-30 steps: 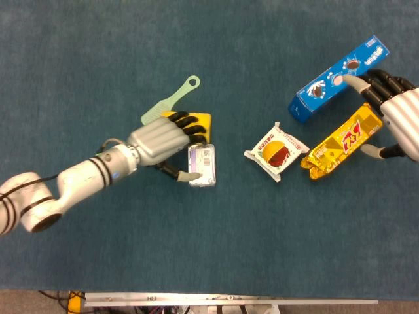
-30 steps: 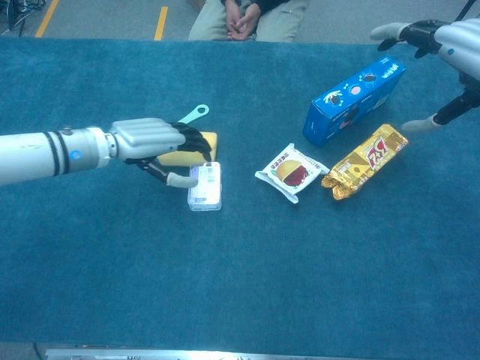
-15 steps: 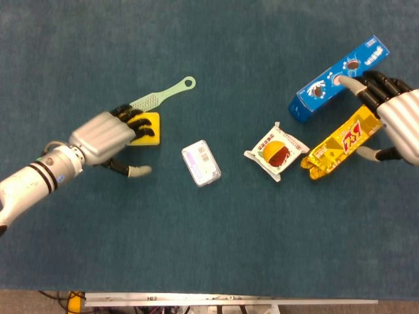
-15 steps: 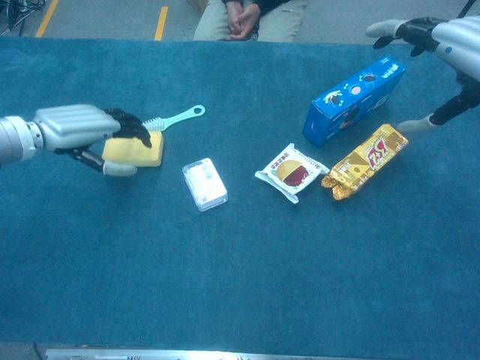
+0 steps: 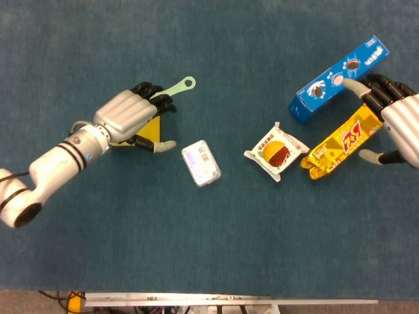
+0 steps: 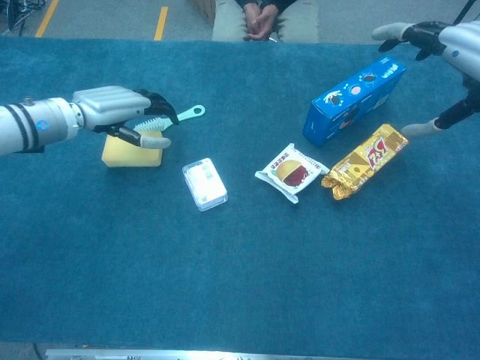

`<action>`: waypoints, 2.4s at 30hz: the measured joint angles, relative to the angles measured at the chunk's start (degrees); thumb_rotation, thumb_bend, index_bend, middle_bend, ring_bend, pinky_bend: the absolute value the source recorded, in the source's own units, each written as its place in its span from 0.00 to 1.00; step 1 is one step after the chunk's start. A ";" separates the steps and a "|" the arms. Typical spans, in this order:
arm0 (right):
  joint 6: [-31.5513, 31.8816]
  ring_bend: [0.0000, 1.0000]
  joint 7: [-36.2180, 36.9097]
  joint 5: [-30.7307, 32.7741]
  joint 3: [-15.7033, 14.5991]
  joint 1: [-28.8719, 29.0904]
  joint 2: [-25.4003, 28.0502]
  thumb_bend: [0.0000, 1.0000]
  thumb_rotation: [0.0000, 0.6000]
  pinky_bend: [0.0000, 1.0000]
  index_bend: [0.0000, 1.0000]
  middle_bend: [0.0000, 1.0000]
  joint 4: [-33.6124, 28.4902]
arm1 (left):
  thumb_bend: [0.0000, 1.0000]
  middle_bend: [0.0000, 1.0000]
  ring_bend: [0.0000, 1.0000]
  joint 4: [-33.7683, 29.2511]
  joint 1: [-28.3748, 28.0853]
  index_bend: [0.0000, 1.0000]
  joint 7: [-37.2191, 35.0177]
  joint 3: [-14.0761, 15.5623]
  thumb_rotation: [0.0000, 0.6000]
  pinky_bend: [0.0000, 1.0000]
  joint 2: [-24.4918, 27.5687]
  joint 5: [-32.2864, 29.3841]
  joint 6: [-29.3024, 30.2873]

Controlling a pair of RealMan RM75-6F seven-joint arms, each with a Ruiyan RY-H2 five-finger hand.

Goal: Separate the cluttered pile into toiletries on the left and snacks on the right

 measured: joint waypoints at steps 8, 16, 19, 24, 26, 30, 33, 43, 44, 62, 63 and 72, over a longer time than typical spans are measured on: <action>-0.15 0.12 0.40 0.09 0.07 -0.34 -0.02 0.00 1.00 0.25 0.08 0.20 0.32 | 0.19 0.11 0.01 6.26 -0.44 0.17 2.61 -1.61 0.14 0.04 -4.10 -5.94 -3.52; -0.46 0.12 0.62 0.21 0.21 -0.47 -0.30 0.00 1.00 0.25 0.08 0.20 0.50 | 0.19 0.12 0.01 7.51 0.24 0.17 2.94 -1.36 0.14 0.04 -4.70 -6.83 -4.97; -0.49 0.12 0.53 0.17 0.27 -0.50 -0.36 0.00 1.00 0.25 0.08 0.20 0.40 | 0.18 0.14 0.01 7.46 0.35 0.17 3.12 -1.03 0.14 0.04 -4.22 -6.76 -5.52; -0.56 0.12 0.48 0.31 0.45 -0.52 -0.47 0.00 1.00 0.25 0.08 0.20 0.20 | 0.19 0.14 0.01 6.33 0.59 0.17 2.95 -0.22 0.14 0.04 -2.40 -6.72 -6.97; -0.55 0.12 0.43 0.30 0.53 -0.52 -0.51 0.00 1.00 0.25 0.08 0.20 0.11 | 0.18 0.14 0.02 5.68 0.81 0.17 3.00 0.21 0.14 0.04 -1.36 -6.65 -7.31; -0.61 0.12 0.27 0.24 0.64 -0.48 -0.65 0.00 1.00 0.25 0.08 0.20 -0.02 | 0.19 0.15 0.02 3.80 1.38 0.17 3.12 1.04 0.14 0.04 1.05 -6.66 -7.80; -0.66 0.12 0.22 0.27 0.71 -0.47 -0.77 0.00 1.00 0.25 0.08 0.20 -0.08 | 0.18 0.15 0.02 1.78 1.91 0.17 3.60 1.85 0.14 0.04 3.45 -6.63 -7.98; -0.68 0.12 0.93 -0.05 0.79 -0.57 -0.95 0.00 1.00 0.25 0.08 0.20 0.27 | 0.18 0.15 0.02 -7.20 4.68 0.18 3.87 2.01 0.22 0.04 10.54 -4.55 -1.51; -0.70 0.12 1.04 -0.07 0.78 -0.58 -0.98 0.00 1.00 0.25 0.08 0.20 0.38 | 0.18 0.15 0.02 -8.58 5.02 0.18 3.65 1.81 0.27 0.04 11.13 -3.42 0.06; -0.89 0.12 4.51 -0.68 0.33 -1.28 -0.58 0.00 1.00 0.25 0.08 0.20 2.96 | 0.19 0.12 0.02 -22.42 2.64 0.15 7.43 -0.67 0.36 0.04 7.73 7.64 5.19; -0.86 0.12 4.78 -0.73 0.29 -1.37 -0.50 0.00 1.00 0.25 0.08 0.20 3.14 | 0.19 0.12 0.02 -22.41 2.39 0.15 7.88 -0.84 0.36 0.04 7.08 7.34 4.85; -0.96 0.12 5.83 -0.73 0.10 -1.75 -0.57 0.00 1.00 0.25 0.08 0.20 4.12 | 0.18 0.11 0.02 -20.67 0.88 0.15 13.40 -0.99 0.27 0.04 0.75 3.31 1.31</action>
